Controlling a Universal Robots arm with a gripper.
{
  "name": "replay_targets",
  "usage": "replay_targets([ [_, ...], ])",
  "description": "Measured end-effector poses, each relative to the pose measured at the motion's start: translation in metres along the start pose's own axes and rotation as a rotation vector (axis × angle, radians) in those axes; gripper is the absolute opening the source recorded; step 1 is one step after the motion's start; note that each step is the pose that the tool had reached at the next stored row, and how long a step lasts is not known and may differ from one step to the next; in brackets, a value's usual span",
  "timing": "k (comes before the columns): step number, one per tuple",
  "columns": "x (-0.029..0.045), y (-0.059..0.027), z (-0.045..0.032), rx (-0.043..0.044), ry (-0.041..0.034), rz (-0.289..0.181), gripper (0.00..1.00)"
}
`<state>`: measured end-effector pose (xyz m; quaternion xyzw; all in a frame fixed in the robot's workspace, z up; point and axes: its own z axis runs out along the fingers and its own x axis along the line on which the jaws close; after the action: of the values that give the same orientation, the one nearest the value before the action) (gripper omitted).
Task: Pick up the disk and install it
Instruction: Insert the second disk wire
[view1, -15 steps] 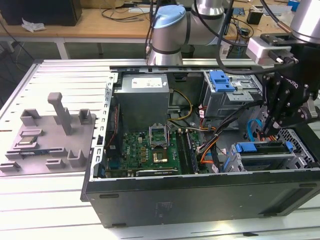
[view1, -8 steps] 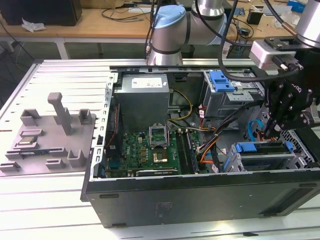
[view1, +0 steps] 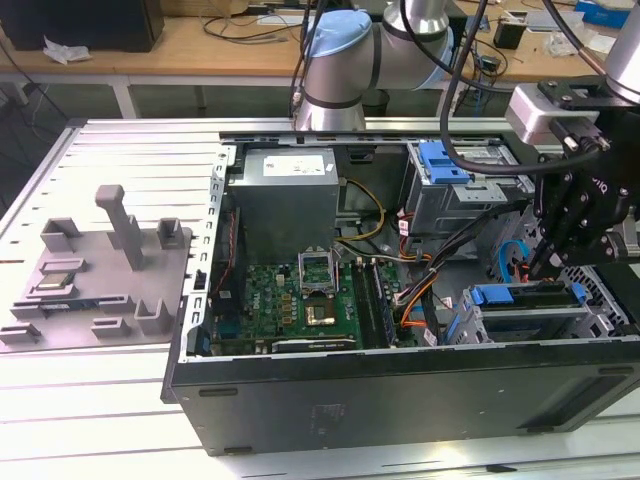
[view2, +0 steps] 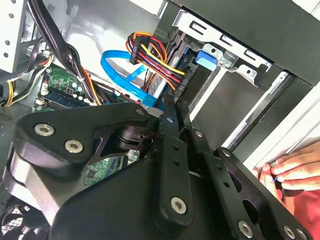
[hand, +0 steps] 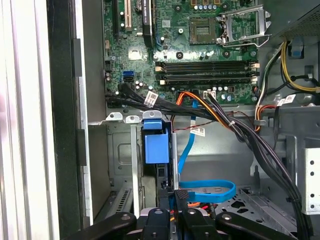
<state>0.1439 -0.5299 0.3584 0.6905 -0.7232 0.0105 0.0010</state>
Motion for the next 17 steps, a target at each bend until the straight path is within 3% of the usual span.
replay_targets([
  [17, 0.0016, -0.0005, 0.0039, -0.0002, -0.0043, 0.000, 0.16],
])
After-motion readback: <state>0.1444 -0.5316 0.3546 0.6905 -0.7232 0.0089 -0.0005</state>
